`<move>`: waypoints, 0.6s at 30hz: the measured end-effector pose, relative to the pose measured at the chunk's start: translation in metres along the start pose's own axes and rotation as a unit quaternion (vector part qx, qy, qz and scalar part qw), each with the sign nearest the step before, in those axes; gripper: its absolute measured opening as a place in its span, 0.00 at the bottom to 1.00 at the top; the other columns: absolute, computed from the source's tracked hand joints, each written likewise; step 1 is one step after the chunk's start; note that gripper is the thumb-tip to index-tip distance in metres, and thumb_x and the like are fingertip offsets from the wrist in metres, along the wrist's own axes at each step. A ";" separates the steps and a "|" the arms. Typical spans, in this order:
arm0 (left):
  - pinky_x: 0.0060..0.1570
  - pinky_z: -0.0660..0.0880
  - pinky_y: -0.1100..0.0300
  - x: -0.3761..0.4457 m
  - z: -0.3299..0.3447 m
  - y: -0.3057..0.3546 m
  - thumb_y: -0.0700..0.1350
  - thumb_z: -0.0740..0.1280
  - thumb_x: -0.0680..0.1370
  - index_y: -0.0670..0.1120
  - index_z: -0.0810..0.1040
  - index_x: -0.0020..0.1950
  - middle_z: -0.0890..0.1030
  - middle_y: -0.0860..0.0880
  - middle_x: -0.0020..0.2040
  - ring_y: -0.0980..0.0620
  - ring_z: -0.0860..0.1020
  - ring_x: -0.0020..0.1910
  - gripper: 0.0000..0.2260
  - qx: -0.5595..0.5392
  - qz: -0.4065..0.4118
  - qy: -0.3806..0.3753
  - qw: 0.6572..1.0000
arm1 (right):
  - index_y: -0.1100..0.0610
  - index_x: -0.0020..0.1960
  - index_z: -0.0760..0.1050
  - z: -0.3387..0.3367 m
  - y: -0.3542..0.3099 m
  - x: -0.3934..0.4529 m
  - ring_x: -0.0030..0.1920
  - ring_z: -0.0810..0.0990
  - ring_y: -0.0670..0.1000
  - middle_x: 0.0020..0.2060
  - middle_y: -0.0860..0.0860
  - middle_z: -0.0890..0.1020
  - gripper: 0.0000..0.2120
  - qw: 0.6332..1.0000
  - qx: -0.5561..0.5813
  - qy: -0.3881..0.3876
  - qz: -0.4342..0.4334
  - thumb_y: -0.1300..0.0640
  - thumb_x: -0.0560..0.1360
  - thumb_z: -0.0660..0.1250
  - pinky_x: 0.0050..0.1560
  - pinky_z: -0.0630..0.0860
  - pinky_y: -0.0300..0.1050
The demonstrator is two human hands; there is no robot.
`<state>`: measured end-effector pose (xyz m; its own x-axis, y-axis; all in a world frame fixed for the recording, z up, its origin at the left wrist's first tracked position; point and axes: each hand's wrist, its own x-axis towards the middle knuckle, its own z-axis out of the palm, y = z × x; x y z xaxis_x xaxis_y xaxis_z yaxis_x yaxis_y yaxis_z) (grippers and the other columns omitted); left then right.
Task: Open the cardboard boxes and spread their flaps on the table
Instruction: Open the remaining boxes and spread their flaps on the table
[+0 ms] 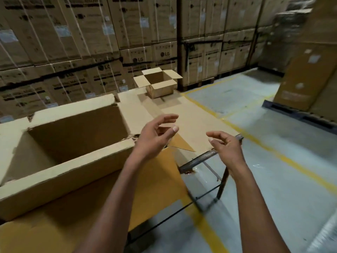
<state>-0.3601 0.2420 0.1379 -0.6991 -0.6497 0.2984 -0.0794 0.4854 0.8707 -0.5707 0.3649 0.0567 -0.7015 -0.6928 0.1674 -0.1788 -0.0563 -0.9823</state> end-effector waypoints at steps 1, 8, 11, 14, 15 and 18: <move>0.55 0.80 0.61 0.009 0.024 -0.006 0.47 0.70 0.81 0.55 0.78 0.68 0.80 0.59 0.63 0.63 0.80 0.57 0.15 -0.009 -0.007 -0.004 1.000 | 0.50 0.52 0.83 -0.015 0.007 0.003 0.45 0.80 0.31 0.48 0.41 0.85 0.10 1.000 -0.006 0.007 0.012 0.64 0.79 0.69 0.49 0.74 0.32; 0.53 0.82 0.56 0.058 0.170 -0.050 0.46 0.69 0.81 0.55 0.82 0.62 0.83 0.57 0.59 0.54 0.84 0.54 0.10 -0.118 -0.111 0.008 0.987 | 0.50 0.52 0.85 -0.116 0.058 0.033 0.47 0.83 0.41 0.49 0.43 0.86 0.09 0.995 -0.034 0.053 0.071 0.61 0.78 0.70 0.52 0.78 0.40; 0.45 0.81 0.62 0.069 0.214 -0.067 0.43 0.69 0.81 0.52 0.83 0.60 0.83 0.51 0.59 0.48 0.84 0.54 0.09 -0.169 -0.170 0.024 0.970 | 0.48 0.51 0.85 -0.146 0.082 0.049 0.50 0.84 0.45 0.48 0.42 0.86 0.09 0.991 -0.024 0.068 0.109 0.61 0.78 0.70 0.49 0.76 0.37; 0.51 0.81 0.56 0.080 0.247 -0.088 0.43 0.69 0.81 0.50 0.83 0.60 0.85 0.51 0.55 0.50 0.85 0.51 0.09 -0.199 -0.211 0.037 0.956 | 0.48 0.52 0.85 -0.167 0.106 0.067 0.50 0.84 0.46 0.49 0.43 0.86 0.09 0.987 -0.006 0.070 0.147 0.60 0.79 0.69 0.48 0.75 0.37; 0.53 0.80 0.53 0.087 0.256 -0.097 0.44 0.69 0.81 0.50 0.83 0.60 0.86 0.53 0.54 0.50 0.85 0.51 0.09 -0.197 -0.224 0.038 0.954 | 0.48 0.52 0.84 -0.172 0.113 0.076 0.50 0.84 0.47 0.50 0.43 0.86 0.09 0.985 -0.006 0.070 0.159 0.60 0.79 0.69 0.48 0.75 0.37; 0.54 0.80 0.51 0.113 0.278 -0.122 0.45 0.69 0.81 0.51 0.82 0.61 0.86 0.54 0.55 0.48 0.85 0.52 0.09 -0.196 -0.249 0.054 0.947 | 0.48 0.52 0.84 -0.182 0.133 0.108 0.50 0.84 0.47 0.50 0.43 0.86 0.09 0.983 -0.011 0.059 0.176 0.60 0.79 0.69 0.47 0.76 0.38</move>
<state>-0.6273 0.2721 -0.0431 -0.5657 -0.8074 -0.1677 -0.0963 -0.1374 0.9858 -0.7959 0.4129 -0.0406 -0.7971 -0.5788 -0.1722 0.0754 0.1875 -0.9794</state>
